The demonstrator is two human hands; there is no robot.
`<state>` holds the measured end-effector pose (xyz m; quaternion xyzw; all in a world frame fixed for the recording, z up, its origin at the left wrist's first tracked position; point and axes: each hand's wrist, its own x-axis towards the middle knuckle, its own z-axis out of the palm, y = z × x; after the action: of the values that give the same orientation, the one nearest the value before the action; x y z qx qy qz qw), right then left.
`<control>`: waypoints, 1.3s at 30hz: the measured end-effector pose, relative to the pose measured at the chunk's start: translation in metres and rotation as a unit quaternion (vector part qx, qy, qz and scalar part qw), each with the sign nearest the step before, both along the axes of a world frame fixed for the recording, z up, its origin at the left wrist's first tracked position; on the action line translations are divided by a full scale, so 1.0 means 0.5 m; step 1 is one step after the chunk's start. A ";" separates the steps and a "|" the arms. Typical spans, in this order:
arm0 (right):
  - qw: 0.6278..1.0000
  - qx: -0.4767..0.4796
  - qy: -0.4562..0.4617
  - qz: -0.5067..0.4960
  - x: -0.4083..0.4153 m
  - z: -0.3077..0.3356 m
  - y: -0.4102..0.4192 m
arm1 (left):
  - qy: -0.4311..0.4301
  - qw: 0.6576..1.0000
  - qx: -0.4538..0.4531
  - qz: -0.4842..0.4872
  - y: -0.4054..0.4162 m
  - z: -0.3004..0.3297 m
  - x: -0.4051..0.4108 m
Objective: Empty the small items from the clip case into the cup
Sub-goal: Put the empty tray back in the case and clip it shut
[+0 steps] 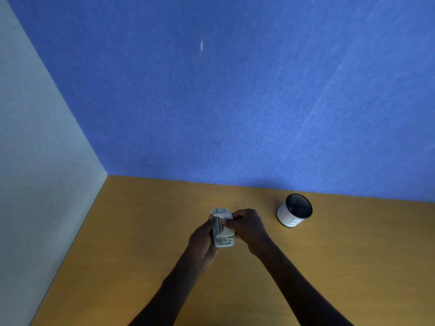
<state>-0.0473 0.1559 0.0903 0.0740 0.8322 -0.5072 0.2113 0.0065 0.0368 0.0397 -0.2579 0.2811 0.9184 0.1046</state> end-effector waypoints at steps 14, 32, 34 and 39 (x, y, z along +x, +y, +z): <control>1.000 -0.007 0.011 -0.005 -0.040 0.000 0.019 | 0.004 0.994 -0.108 -0.029 0.006 -0.006 -0.001; 0.981 -0.166 -0.090 -0.050 -0.028 -0.021 0.037 | -0.003 0.986 -0.165 -0.018 0.008 -0.006 -0.008; 0.981 -0.164 -0.095 -0.029 -0.018 -0.025 0.041 | -0.007 0.986 -0.166 -0.003 0.008 -0.002 -0.012; 0.979 -0.151 -0.137 0.016 0.015 -0.039 0.057 | -0.001 0.984 -0.176 0.010 0.002 0.011 -0.016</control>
<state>-0.0400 0.1844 0.0708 0.0964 0.7100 -0.6087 0.3407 -0.0015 0.0375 0.0451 -0.2760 0.4358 0.8553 0.0482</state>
